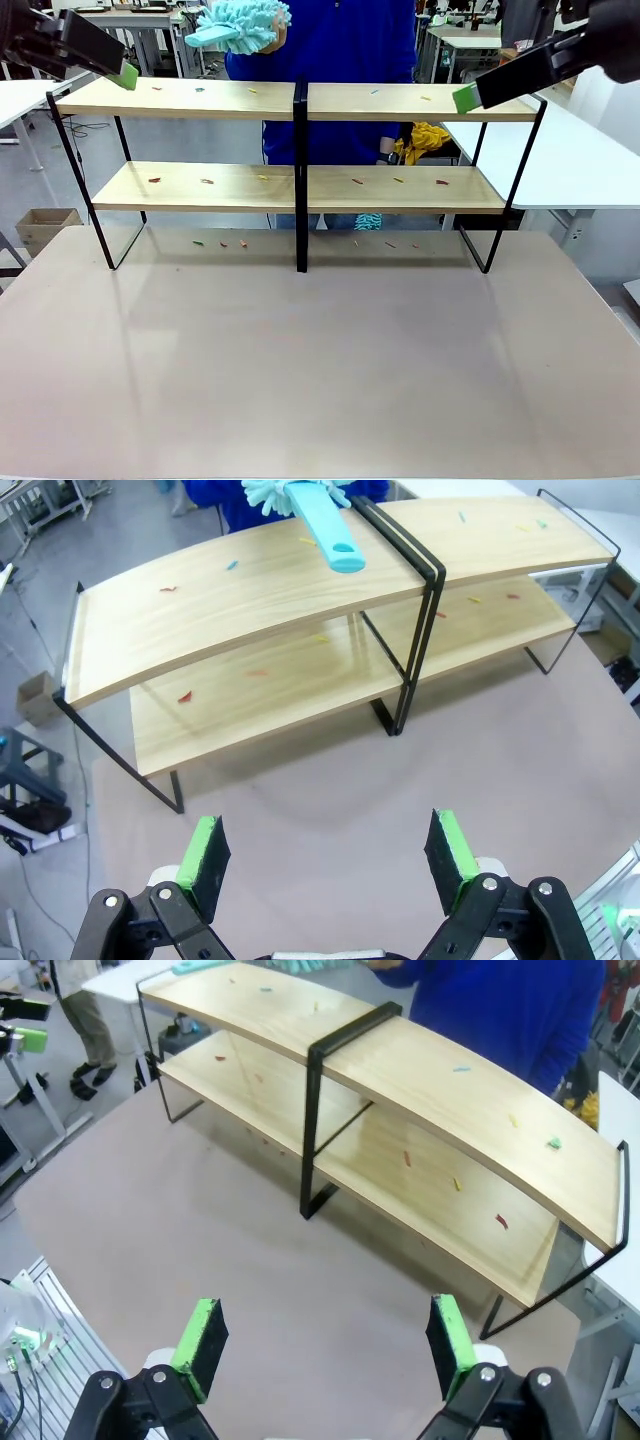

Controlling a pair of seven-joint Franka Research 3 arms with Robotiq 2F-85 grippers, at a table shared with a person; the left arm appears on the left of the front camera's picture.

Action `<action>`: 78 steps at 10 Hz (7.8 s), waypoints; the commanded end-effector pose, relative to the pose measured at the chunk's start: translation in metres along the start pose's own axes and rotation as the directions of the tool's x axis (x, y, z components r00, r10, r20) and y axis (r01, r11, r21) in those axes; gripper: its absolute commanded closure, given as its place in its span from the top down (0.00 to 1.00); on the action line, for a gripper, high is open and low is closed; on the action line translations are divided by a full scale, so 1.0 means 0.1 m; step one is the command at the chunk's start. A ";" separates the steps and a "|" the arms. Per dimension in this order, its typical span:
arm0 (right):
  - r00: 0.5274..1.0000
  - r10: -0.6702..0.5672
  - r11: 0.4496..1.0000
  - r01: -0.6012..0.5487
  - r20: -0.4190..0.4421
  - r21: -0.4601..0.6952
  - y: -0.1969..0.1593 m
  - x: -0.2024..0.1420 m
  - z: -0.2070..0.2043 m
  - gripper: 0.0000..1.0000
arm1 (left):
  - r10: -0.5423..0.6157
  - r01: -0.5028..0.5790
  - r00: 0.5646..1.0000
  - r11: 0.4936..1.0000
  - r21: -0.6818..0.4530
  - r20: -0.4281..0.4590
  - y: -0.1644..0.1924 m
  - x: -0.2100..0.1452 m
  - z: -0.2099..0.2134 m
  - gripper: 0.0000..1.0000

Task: Clean the shelves.
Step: Pick up the Duster when the human hands it over.

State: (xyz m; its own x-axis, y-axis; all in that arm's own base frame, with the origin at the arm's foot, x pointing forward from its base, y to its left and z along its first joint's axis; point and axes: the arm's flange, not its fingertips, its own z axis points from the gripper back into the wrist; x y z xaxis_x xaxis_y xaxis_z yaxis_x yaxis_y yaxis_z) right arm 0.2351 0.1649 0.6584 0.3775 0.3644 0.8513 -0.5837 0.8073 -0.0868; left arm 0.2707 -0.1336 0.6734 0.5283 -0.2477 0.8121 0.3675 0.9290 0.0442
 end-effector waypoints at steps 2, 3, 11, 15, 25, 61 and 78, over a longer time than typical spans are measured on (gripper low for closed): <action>0.999 0.009 1.000 -0.009 0.046 0.006 0.26 -0.07 -0.03 1.00 | 0.001 -0.001 1.000 1.000 0.000 0.004 0.00 0.00 0.00 1.00; 0.999 0.024 1.000 -0.024 0.035 0.004 0.31 -0.07 -0.06 1.00 | 0.001 -0.001 1.000 1.000 0.000 0.004 0.00 0.00 0.00 1.00; 0.955 -0.293 0.953 0.289 -0.040 -0.087 0.16 0.06 -0.41 1.00 | 0.001 -0.001 1.000 1.000 0.000 0.004 0.00 0.00 0.00 1.00; 0.902 -0.425 0.902 0.416 -0.078 -0.117 0.23 0.05 -0.36 1.00 | 0.001 -0.001 1.000 1.000 0.000 0.004 0.00 0.00 0.00 1.00; 0.925 -0.380 0.921 0.375 -0.027 -0.107 0.28 0.09 -0.34 1.00 | 0.001 -0.001 1.000 1.000 0.000 0.004 0.00 0.00 0.00 1.00; 0.922 -0.385 0.920 0.379 -0.044 -0.099 0.27 0.08 -0.31 1.00 | 0.440 -0.703 0.705 0.332 -0.629 -0.556 1.44 1.26 -2.43 1.00; 0.922 -0.385 0.920 0.379 -0.044 -0.099 0.27 0.08 -0.31 1.00 | 0.195 -0.492 0.861 0.556 -0.670 -0.470 2.01 0.86 -1.10 0.00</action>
State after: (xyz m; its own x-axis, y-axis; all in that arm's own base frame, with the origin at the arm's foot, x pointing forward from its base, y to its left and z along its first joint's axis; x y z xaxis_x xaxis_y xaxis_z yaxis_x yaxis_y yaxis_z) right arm 0.2444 0.2043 0.6471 0.6044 0.0487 0.7952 -0.3209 0.9284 0.1871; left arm 0.5190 -0.0427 0.6774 0.9304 -0.0912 0.3550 0.3594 0.4165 -0.8351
